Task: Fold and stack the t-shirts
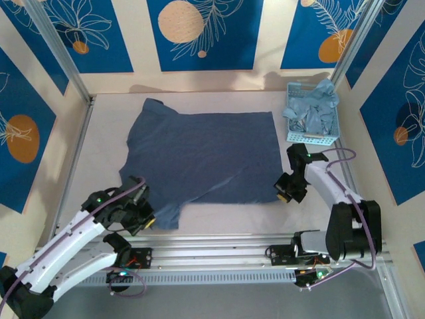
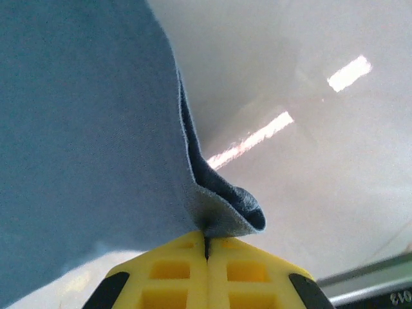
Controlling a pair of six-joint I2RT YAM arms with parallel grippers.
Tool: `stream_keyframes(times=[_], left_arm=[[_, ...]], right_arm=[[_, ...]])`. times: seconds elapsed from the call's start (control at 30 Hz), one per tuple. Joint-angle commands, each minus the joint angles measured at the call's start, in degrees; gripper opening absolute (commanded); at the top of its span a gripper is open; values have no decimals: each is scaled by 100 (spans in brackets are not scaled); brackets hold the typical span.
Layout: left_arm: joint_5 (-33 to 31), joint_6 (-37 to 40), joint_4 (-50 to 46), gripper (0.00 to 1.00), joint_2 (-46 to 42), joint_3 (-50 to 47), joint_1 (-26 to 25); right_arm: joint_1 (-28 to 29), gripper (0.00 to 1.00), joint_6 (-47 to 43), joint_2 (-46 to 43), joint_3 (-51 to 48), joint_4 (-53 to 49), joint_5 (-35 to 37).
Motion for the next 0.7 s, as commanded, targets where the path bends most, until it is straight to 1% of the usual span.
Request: stream_keyframes(times=[0.0,0.1,0.2,0.37,0.5,0.67], left_arm=[[-247,-464,-1080,0,53,371,-62],[-551,-336,-565,0,378,570,-60],[-853,-186,-93,0,939,852,-2],[-989,482,712,0,2005,1489,343],[-1026,1252,683,0,2798,2250,706],[-1060,1878,606,0,3326,2890,1222]], right_arm=[[133,0,483,-61,108,-482,-199],[106,0,630,108,242,-438,-282],[57,0,740,363,475,-390,-388],[-208,0,744,787,809,-263,-600],[-291,0,733,1022,1194,-331,-633],[-413,0,704,1225,1637,-401,-559]])
